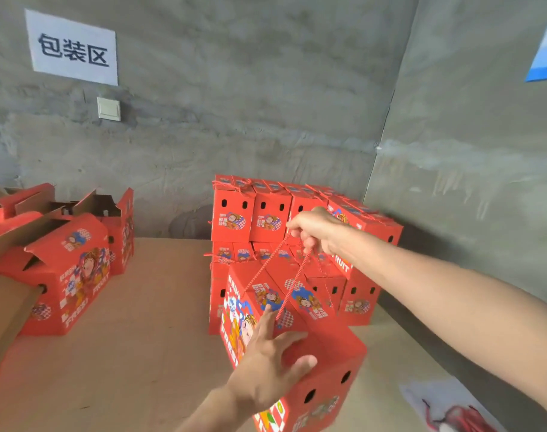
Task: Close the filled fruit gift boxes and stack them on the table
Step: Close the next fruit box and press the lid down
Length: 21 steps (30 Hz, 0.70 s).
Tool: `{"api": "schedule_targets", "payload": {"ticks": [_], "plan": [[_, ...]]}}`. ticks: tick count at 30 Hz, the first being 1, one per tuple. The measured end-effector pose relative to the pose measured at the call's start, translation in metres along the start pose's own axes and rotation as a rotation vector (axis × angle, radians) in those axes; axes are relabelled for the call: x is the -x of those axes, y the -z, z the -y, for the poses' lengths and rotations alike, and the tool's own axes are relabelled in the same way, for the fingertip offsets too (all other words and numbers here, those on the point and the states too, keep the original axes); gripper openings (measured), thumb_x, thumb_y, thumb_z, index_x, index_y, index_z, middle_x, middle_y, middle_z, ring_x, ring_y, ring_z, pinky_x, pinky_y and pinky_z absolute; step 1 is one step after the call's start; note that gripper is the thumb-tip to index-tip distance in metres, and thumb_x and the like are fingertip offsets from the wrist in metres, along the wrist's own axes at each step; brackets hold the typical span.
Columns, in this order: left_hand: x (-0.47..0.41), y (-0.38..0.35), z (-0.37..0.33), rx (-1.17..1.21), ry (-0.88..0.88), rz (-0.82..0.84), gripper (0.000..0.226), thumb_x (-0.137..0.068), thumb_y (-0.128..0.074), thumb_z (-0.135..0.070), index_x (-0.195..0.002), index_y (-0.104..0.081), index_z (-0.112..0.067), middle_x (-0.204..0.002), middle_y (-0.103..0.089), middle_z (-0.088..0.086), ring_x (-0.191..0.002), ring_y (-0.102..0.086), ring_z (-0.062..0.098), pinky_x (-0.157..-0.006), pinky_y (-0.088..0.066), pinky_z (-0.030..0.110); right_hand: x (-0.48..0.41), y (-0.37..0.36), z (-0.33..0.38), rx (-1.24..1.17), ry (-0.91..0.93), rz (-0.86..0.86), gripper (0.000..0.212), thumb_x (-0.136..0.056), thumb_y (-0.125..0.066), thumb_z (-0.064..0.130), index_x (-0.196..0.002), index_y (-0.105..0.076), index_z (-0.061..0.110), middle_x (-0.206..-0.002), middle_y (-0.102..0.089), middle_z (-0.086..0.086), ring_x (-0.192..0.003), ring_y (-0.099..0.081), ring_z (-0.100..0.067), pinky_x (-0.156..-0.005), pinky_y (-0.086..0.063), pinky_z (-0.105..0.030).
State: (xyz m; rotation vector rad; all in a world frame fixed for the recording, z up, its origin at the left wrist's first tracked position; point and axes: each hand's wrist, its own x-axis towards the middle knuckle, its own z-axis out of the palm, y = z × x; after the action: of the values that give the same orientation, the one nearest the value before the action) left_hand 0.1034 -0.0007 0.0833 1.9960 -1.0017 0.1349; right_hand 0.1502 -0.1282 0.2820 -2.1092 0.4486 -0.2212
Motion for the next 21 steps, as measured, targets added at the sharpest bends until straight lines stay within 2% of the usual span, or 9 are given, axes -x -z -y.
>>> {"api": "schedule_targets", "payload": {"ticks": [2, 4, 8, 10, 14, 17, 19, 20, 21], "plan": [[-0.031, 0.010, -0.012, 0.001, -0.025, 0.087, 0.073, -0.072, -0.060, -0.069, -0.137, -0.041, -0.040, -0.156, 0.012, 0.004, -0.138, 0.026, 0.009, -0.117, -0.004, 0.037, -0.010, 0.021, 0.018, -0.023, 0.050, -0.088, 0.023, -0.088, -0.055, 0.011, -0.065, -0.051, 0.006, -0.034, -0.042, 0.002, -0.026, -0.030, -0.011, -0.043, -0.032, -0.020], [-0.065, 0.017, -0.021, -0.051, -0.042, 0.121, 0.077, -0.069, -0.069, -0.063, -0.137, -0.041, -0.039, -0.156, 0.010, 0.008, -0.143, 0.021, 0.016, -0.116, -0.006, 0.037, -0.020, 0.040, 0.033, -0.030, 0.092, -0.163, 0.023, -0.086, -0.056, 0.011, -0.064, -0.052, 0.005, -0.048, -0.044, -0.004, -0.032, -0.031, -0.014, -0.046, -0.031, -0.023], [-0.127, 0.014, -0.018, -0.154, -0.118, 0.048, 0.072, -0.071, -0.071, -0.056, -0.136, -0.045, -0.039, -0.157, 0.008, 0.002, -0.145, 0.012, 0.016, -0.119, -0.007, 0.036, -0.047, 0.084, 0.041, -0.064, 0.105, -0.261, 0.022, -0.086, -0.055, 0.009, -0.065, -0.050, 0.006, -0.055, -0.048, -0.004, -0.035, -0.028, -0.013, -0.039, -0.027, -0.018], [-0.155, 0.007, -0.012, -0.224, -0.120, 0.030, 0.069, -0.076, -0.066, -0.058, -0.138, -0.042, -0.041, -0.158, 0.010, -0.002, -0.146, 0.002, 0.016, -0.118, -0.015, 0.034, -0.064, 0.106, 0.038, -0.064, 0.116, -0.299, 0.024, -0.086, -0.055, 0.009, -0.063, -0.050, 0.007, -0.052, -0.046, -0.004, -0.031, -0.028, -0.011, -0.039, -0.027, -0.019], [-0.209, -0.015, 0.004, -0.341, -0.084, 0.036, 0.066, -0.082, -0.057, -0.059, -0.141, -0.030, -0.047, -0.155, 0.024, -0.006, -0.143, -0.018, 0.012, -0.108, -0.029, 0.024, -0.112, 0.127, 0.034, -0.028, 0.178, -0.318, 0.024, -0.082, -0.056, 0.008, -0.058, -0.051, 0.006, -0.049, -0.046, -0.002, -0.037, -0.035, -0.016, -0.041, -0.029, -0.021], [-0.254, -0.029, 0.013, -0.330, -0.058, 0.081, 0.067, -0.082, -0.057, -0.058, -0.141, -0.027, -0.050, -0.153, 0.027, -0.009, -0.143, -0.020, 0.013, -0.111, -0.030, 0.029, -0.154, 0.135, 0.028, 0.044, 0.212, -0.350, 0.026, -0.079, -0.055, 0.008, -0.052, -0.051, 0.007, -0.036, -0.044, -0.001, -0.030, -0.037, -0.015, -0.035, -0.026, -0.014], [-0.282, -0.037, 0.021, -0.318, -0.042, 0.107, 0.066, -0.082, -0.058, -0.056, -0.141, -0.028, -0.051, -0.153, 0.026, -0.011, -0.142, -0.021, 0.012, -0.112, -0.031, 0.029, -0.180, 0.144, 0.018, 0.104, 0.215, -0.374, 0.023, -0.079, -0.055, 0.008, -0.056, -0.054, 0.006, -0.028, -0.043, 0.000, -0.025, -0.039, -0.012, -0.030, -0.022, -0.010], [-0.293, -0.043, 0.026, -0.315, -0.030, 0.115, 0.066, -0.083, -0.058, -0.054, -0.141, -0.028, -0.050, -0.153, 0.025, -0.011, -0.142, -0.021, 0.011, -0.111, -0.032, 0.028, -0.193, 0.149, 0.011, 0.149, 0.221, -0.363, 0.019, -0.080, -0.055, 0.009, -0.062, -0.057, 0.004, -0.034, -0.049, -0.003, -0.030, -0.045, -0.012, -0.031, -0.024, -0.010], [-0.304, -0.048, 0.031, -0.308, -0.012, 0.112, 0.065, -0.085, -0.058, -0.051, -0.142, -0.028, -0.048, -0.154, 0.024, -0.010, -0.142, -0.023, 0.011, -0.111, -0.031, 0.026, -0.204, 0.152, 0.003, 0.233, 0.228, -0.335, 0.016, -0.082, -0.054, 0.010, -0.070, -0.062, 0.002, -0.047, -0.059, -0.008, -0.043, -0.056, -0.015, -0.038, -0.031, -0.012]]}}
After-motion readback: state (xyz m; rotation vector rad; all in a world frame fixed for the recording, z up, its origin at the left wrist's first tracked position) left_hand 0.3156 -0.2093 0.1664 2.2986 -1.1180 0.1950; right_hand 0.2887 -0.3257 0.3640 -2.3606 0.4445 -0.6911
